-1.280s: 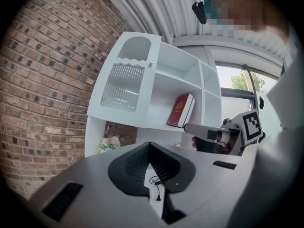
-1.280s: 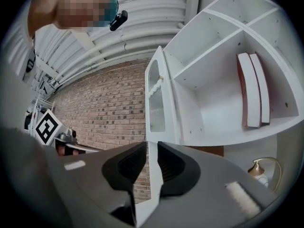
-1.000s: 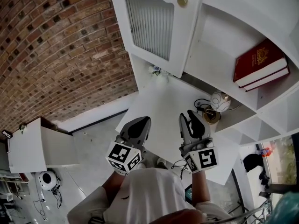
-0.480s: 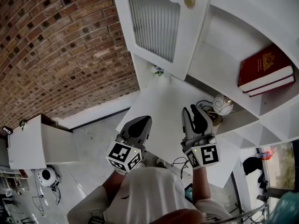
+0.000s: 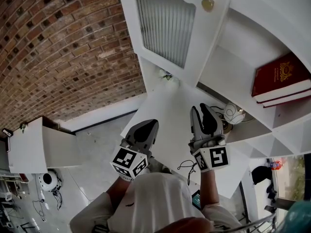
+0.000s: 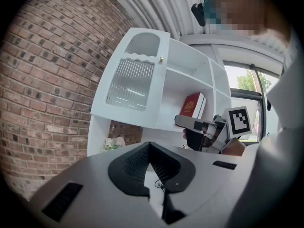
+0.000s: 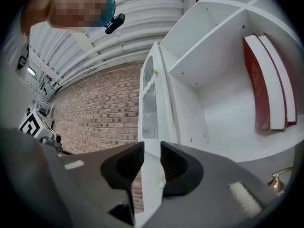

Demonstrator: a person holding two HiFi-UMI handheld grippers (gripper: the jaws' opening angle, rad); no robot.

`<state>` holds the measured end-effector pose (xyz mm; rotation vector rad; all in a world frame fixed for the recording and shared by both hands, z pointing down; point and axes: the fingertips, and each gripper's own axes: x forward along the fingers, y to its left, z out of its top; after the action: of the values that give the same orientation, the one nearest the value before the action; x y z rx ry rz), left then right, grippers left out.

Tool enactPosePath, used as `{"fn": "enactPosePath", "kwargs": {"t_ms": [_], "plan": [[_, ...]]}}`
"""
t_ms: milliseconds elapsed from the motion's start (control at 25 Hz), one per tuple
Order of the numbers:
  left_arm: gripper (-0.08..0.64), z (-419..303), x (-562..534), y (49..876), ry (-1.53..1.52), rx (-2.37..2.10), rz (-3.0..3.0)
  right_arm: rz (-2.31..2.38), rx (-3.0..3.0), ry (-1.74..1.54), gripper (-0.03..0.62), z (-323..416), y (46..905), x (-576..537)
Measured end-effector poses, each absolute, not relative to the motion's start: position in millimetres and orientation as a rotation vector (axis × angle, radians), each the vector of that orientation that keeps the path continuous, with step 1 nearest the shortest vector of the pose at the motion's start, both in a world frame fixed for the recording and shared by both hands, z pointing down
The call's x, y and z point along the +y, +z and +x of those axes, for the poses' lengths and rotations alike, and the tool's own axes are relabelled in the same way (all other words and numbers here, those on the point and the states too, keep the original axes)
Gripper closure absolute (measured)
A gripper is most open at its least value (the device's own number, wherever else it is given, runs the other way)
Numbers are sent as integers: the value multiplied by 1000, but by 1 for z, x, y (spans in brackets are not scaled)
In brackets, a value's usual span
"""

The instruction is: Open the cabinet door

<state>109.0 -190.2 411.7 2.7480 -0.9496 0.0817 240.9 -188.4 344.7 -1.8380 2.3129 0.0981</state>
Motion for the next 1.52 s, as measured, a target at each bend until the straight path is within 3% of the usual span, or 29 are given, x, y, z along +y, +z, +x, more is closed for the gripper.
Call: {"fn": "enactPosePath", "kwargs": {"t_ms": [1520], "plan": [[551,115,-223,420,108,-965,2716,-1907,2315,125,468,269,351,-274]]}}
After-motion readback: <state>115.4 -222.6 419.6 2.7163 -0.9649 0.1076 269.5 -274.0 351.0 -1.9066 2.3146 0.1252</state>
